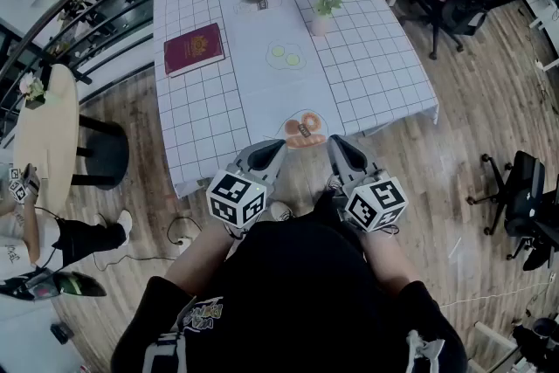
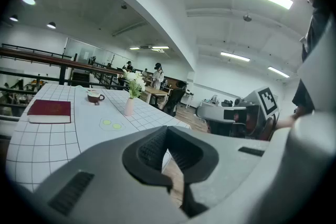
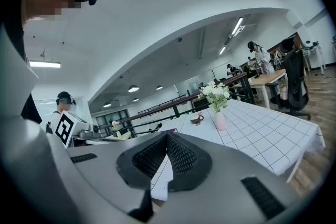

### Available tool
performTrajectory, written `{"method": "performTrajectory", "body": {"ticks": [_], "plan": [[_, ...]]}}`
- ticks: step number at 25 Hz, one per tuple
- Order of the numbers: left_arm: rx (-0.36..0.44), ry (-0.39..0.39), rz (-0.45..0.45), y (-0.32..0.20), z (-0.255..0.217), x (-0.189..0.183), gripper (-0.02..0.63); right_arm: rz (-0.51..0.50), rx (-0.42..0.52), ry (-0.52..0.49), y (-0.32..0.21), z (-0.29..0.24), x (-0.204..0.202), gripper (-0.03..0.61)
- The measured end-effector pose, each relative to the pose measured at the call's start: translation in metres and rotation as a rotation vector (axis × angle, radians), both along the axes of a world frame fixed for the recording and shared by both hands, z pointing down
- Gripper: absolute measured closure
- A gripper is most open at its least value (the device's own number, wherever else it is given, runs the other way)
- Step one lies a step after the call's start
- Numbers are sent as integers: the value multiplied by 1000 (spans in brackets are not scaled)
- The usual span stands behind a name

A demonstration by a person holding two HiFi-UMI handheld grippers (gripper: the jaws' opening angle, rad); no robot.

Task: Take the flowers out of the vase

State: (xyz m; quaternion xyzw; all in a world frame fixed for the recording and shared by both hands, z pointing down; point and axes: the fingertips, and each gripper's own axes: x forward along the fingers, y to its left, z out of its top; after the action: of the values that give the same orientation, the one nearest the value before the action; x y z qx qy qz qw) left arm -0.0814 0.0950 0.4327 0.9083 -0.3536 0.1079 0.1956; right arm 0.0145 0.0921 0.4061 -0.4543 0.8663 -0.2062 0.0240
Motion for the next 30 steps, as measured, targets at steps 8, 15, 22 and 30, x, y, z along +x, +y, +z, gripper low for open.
{"method": "performTrajectory", "body": {"ticks": [8,15,22,30], "plan": [[-4,0,-3,3,3,-3,606,-11,15,-11,1,1,-3,557],[-4,-3,-3,4,4,-3,606,-25,33,4,2,0,-7,557],[5,-9,-19,8,2,-10,606,-39,32,-12,4,1,-12,557],[13,-7,-42,14,0,-21,606,-61,40,-16,6,-2,-24,557]]}}
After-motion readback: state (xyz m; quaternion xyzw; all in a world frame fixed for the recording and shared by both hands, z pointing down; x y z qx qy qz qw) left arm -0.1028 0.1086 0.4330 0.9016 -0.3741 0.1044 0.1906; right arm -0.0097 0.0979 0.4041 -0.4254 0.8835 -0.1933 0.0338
